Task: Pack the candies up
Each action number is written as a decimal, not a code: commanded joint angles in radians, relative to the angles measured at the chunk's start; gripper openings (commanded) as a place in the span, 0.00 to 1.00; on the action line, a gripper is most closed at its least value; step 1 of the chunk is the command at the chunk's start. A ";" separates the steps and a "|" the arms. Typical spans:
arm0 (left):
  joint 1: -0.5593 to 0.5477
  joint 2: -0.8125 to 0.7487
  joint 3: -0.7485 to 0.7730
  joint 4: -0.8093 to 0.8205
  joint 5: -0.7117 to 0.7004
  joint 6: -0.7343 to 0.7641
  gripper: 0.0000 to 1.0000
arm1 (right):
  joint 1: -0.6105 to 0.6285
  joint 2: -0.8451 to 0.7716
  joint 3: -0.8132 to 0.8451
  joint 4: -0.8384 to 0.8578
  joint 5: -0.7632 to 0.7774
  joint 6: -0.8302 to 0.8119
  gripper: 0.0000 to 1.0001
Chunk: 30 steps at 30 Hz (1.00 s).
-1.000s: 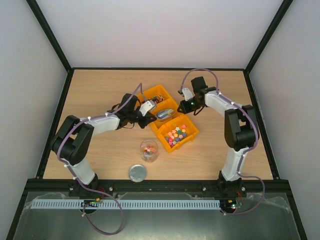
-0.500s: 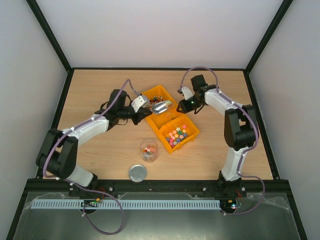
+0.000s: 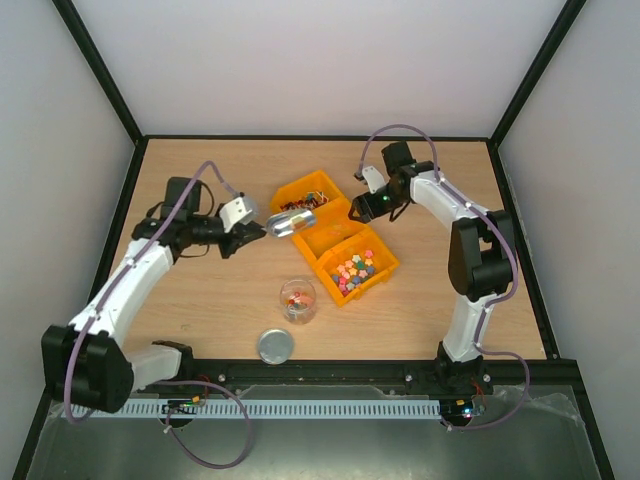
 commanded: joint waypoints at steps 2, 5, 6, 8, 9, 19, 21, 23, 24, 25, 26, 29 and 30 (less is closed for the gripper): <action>0.067 -0.097 0.054 -0.341 0.099 0.218 0.02 | 0.003 -0.012 0.066 -0.093 -0.006 -0.025 0.79; 0.105 -0.132 0.073 -0.472 0.105 0.304 0.02 | 0.003 -0.017 0.080 -0.101 -0.010 -0.025 0.85; 0.113 -0.141 0.079 -0.510 0.100 0.337 0.02 | 0.004 -0.020 0.083 -0.101 -0.012 -0.025 0.87; 0.126 -0.169 0.081 -0.577 0.085 0.391 0.02 | 0.003 -0.025 0.087 -0.104 -0.015 -0.025 0.91; 0.128 -0.186 0.080 -0.608 0.076 0.427 0.02 | 0.004 -0.026 0.088 -0.105 -0.018 -0.025 0.93; 0.122 -0.247 0.096 -0.855 -0.050 0.635 0.02 | 0.004 -0.039 0.077 -0.105 -0.039 -0.006 0.99; 0.106 -0.240 0.106 -0.863 -0.087 0.619 0.02 | 0.004 -0.041 0.073 -0.102 -0.040 -0.005 0.99; 0.082 -0.228 0.114 -0.860 -0.125 0.585 0.02 | 0.004 -0.045 0.066 -0.098 -0.042 -0.001 0.99; 0.070 -0.220 0.119 -0.864 -0.136 0.578 0.02 | 0.003 -0.048 0.062 -0.095 -0.042 0.001 0.99; 0.057 -0.213 0.124 -0.865 -0.147 0.565 0.02 | 0.003 -0.051 0.058 -0.091 -0.042 0.001 0.98; 0.042 -0.209 0.129 -0.865 -0.157 0.554 0.02 | 0.003 -0.054 0.055 -0.089 -0.040 0.003 0.99; -0.020 -0.194 0.140 -0.862 -0.185 0.517 0.02 | 0.004 -0.059 0.045 -0.084 -0.037 0.004 0.99; -0.039 -0.189 0.141 -0.856 -0.198 0.500 0.02 | 0.003 -0.064 0.041 -0.081 -0.036 0.006 0.99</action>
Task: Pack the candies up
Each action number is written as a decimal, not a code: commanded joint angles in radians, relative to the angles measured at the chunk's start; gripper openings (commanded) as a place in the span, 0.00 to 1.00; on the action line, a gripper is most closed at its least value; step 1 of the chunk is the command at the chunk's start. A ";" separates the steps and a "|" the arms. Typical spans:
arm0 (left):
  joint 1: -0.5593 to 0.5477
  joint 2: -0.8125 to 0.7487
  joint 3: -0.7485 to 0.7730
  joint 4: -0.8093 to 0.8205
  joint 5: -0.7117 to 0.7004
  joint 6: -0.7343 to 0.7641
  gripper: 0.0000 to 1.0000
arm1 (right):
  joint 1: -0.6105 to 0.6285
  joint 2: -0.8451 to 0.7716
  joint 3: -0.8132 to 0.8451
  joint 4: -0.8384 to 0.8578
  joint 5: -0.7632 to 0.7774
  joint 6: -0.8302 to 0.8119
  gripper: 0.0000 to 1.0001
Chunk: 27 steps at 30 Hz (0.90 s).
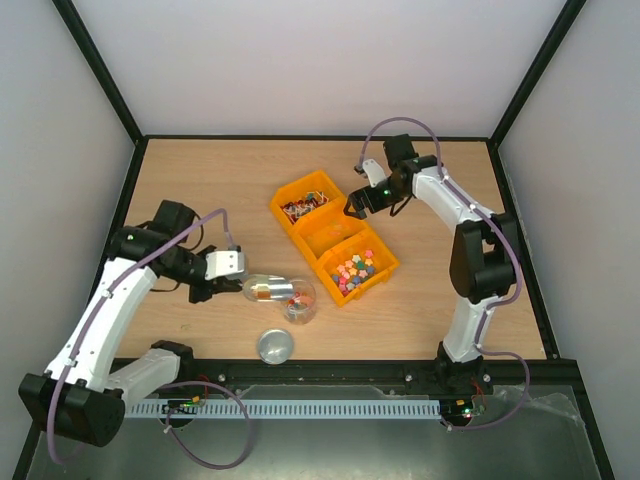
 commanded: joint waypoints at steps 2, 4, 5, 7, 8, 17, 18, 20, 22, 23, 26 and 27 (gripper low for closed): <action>-0.090 0.024 0.033 -0.012 -0.075 -0.081 0.02 | 0.003 -0.054 -0.028 -0.028 -0.012 0.013 0.99; -0.115 0.032 0.030 0.003 -0.104 -0.108 0.02 | 0.003 -0.056 -0.032 -0.029 -0.011 0.015 0.98; -0.125 0.037 0.031 0.008 -0.118 -0.127 0.02 | 0.003 -0.057 -0.033 -0.026 -0.011 0.017 0.98; -0.146 0.052 0.039 0.019 -0.142 -0.161 0.02 | 0.003 -0.062 -0.038 -0.024 -0.011 0.018 0.99; -0.155 0.063 0.044 0.020 -0.151 -0.175 0.02 | 0.003 -0.065 -0.039 -0.023 -0.010 0.018 0.99; -0.230 0.138 0.098 0.012 -0.235 -0.272 0.02 | 0.004 -0.072 -0.057 -0.008 -0.016 0.026 0.98; -0.235 0.146 0.103 0.003 -0.235 -0.272 0.02 | 0.003 -0.073 -0.058 -0.006 -0.016 0.025 0.99; -0.241 0.154 0.113 -0.013 -0.238 -0.272 0.02 | 0.003 -0.073 -0.060 -0.006 -0.017 0.024 0.99; -0.247 0.159 0.121 -0.022 -0.248 -0.272 0.02 | 0.003 -0.073 -0.060 -0.004 -0.017 0.022 0.99; -0.249 0.162 0.124 -0.026 -0.255 -0.271 0.02 | 0.003 -0.073 -0.060 -0.003 -0.018 0.023 0.99; -0.251 0.167 0.131 -0.037 -0.276 -0.273 0.02 | 0.004 -0.072 -0.057 0.000 -0.018 0.024 0.99; -0.252 0.167 0.132 -0.039 -0.283 -0.274 0.02 | 0.003 -0.073 -0.057 0.000 -0.018 0.024 0.98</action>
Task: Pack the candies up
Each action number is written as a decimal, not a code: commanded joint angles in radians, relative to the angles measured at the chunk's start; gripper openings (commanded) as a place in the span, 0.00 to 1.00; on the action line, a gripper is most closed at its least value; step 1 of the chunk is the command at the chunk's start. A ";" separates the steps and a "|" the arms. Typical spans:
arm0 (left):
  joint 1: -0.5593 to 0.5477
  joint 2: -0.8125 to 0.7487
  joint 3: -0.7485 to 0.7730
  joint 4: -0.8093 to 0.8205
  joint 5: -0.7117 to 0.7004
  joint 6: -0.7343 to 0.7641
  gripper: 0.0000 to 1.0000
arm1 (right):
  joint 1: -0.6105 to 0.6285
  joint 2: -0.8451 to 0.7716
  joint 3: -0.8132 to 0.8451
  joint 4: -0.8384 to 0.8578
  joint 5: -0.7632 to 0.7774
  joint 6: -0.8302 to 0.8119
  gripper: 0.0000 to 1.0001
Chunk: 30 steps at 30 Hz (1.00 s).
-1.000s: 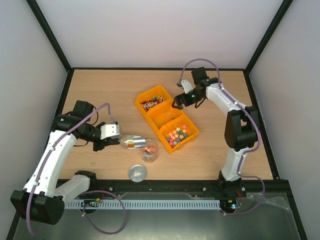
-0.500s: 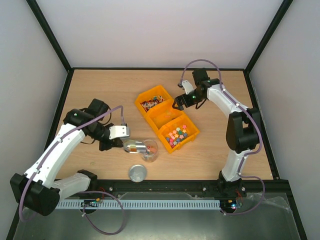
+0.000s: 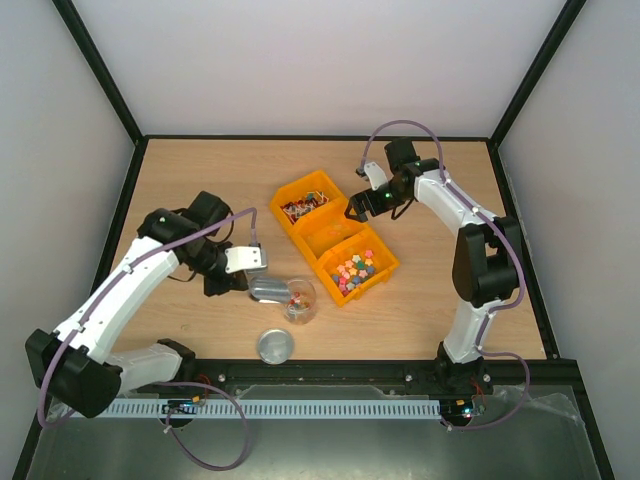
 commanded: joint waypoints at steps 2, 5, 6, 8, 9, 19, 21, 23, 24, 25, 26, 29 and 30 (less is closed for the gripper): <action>-0.008 0.002 0.036 -0.041 -0.042 -0.015 0.02 | 0.004 -0.035 -0.005 -0.008 -0.016 0.008 0.99; -0.009 -0.006 0.041 -0.045 -0.053 -0.019 0.02 | 0.004 -0.036 -0.005 -0.008 -0.017 0.007 0.99; -0.009 -0.013 0.045 -0.044 -0.052 -0.021 0.02 | 0.004 -0.038 -0.004 -0.008 -0.015 0.006 0.99; -0.009 -0.032 0.045 -0.044 -0.045 -0.023 0.02 | 0.003 -0.041 -0.005 -0.008 -0.016 0.005 0.99; -0.009 -0.042 0.042 -0.042 -0.040 -0.024 0.02 | 0.004 -0.044 -0.005 -0.009 -0.016 0.003 0.99; 0.241 -0.106 -0.016 0.237 0.024 -0.269 0.02 | 0.003 -0.074 -0.007 -0.021 -0.011 -0.009 0.98; 0.305 -0.112 -0.058 0.336 0.012 -0.337 0.02 | 0.004 -0.084 -0.008 -0.028 -0.010 -0.013 0.99; 0.354 -0.113 -0.111 0.439 -0.015 -0.396 0.02 | 0.003 -0.094 -0.011 -0.034 -0.010 -0.019 0.99; 0.375 -0.113 -0.137 0.483 -0.025 -0.419 0.02 | 0.003 -0.099 -0.012 -0.036 -0.009 -0.021 0.99; 0.395 -0.111 -0.163 0.542 -0.034 -0.443 0.02 | 0.004 -0.105 -0.012 -0.041 -0.008 -0.024 0.99; 0.415 -0.108 -0.193 0.585 -0.042 -0.463 0.02 | 0.003 -0.110 -0.014 -0.046 -0.007 -0.027 0.99; 0.457 -0.086 -0.252 0.700 -0.058 -0.520 0.02 | 0.004 -0.126 -0.029 -0.051 -0.003 -0.030 0.99; 0.466 -0.072 -0.270 0.737 -0.059 -0.535 0.02 | 0.004 -0.133 -0.037 -0.051 -0.004 -0.029 0.99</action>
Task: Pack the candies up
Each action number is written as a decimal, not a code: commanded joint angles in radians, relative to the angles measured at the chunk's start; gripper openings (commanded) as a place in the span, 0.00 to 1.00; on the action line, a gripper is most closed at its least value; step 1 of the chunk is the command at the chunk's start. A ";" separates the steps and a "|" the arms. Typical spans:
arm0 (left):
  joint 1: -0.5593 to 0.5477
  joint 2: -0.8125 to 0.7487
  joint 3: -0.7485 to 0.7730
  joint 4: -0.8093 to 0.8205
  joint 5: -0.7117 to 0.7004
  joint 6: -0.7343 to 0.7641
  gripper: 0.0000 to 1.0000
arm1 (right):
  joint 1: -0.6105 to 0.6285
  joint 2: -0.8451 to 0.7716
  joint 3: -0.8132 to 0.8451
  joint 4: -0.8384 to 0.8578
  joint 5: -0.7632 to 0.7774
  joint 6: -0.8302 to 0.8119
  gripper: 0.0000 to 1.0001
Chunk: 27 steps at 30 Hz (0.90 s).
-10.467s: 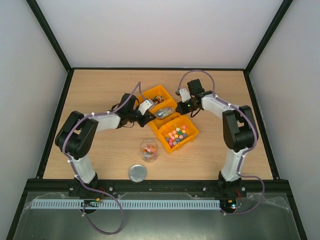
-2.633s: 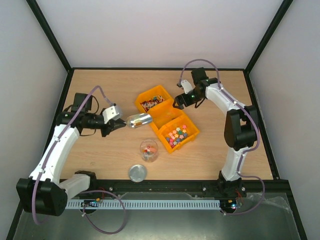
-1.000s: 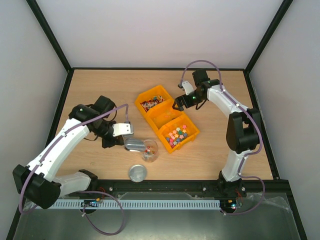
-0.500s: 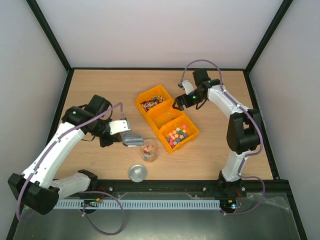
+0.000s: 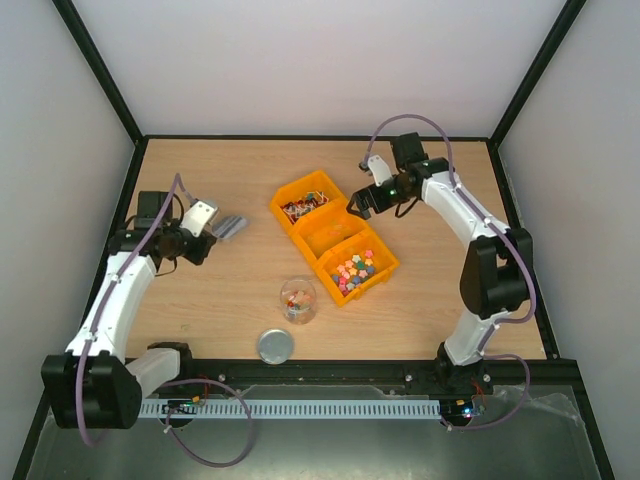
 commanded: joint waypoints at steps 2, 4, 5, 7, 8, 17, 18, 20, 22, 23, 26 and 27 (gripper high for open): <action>0.047 0.056 -0.086 0.284 -0.020 -0.138 0.02 | 0.004 -0.061 -0.047 -0.051 -0.005 -0.008 0.99; 0.054 0.091 -0.113 0.334 -0.020 -0.149 0.02 | 0.003 -0.076 -0.064 -0.051 -0.007 -0.003 0.99; 0.057 0.108 -0.129 0.362 -0.023 -0.153 0.02 | 0.003 -0.085 -0.074 -0.051 -0.005 -0.004 0.99; 0.063 0.139 -0.153 0.409 -0.039 -0.156 0.02 | 0.003 -0.104 -0.091 -0.051 0.008 -0.009 0.99; 0.065 0.154 -0.161 0.427 -0.046 -0.153 0.02 | 0.003 -0.112 -0.099 -0.053 0.014 -0.013 0.99; 0.078 0.311 -0.218 0.605 -0.109 -0.186 0.03 | 0.003 -0.138 -0.127 -0.064 0.020 -0.047 0.99; 0.079 0.324 -0.219 0.611 -0.109 -0.184 0.03 | 0.003 -0.135 -0.121 -0.068 0.021 -0.050 0.99; 0.079 0.341 -0.225 0.620 -0.110 -0.177 0.06 | 0.004 -0.128 -0.111 -0.073 0.019 -0.052 0.99; 0.079 0.351 -0.226 0.615 -0.106 -0.164 0.09 | 0.003 -0.125 -0.107 -0.074 0.014 -0.050 0.99; 0.079 0.355 -0.226 0.609 -0.106 -0.159 0.12 | 0.003 -0.123 -0.106 -0.073 0.012 -0.049 0.99; 0.082 0.351 -0.220 0.575 -0.091 -0.140 0.16 | 0.003 -0.119 -0.111 -0.071 0.008 -0.046 0.99; 0.083 0.345 -0.219 0.564 -0.086 -0.135 0.17 | 0.004 -0.117 -0.112 -0.070 0.007 -0.045 0.99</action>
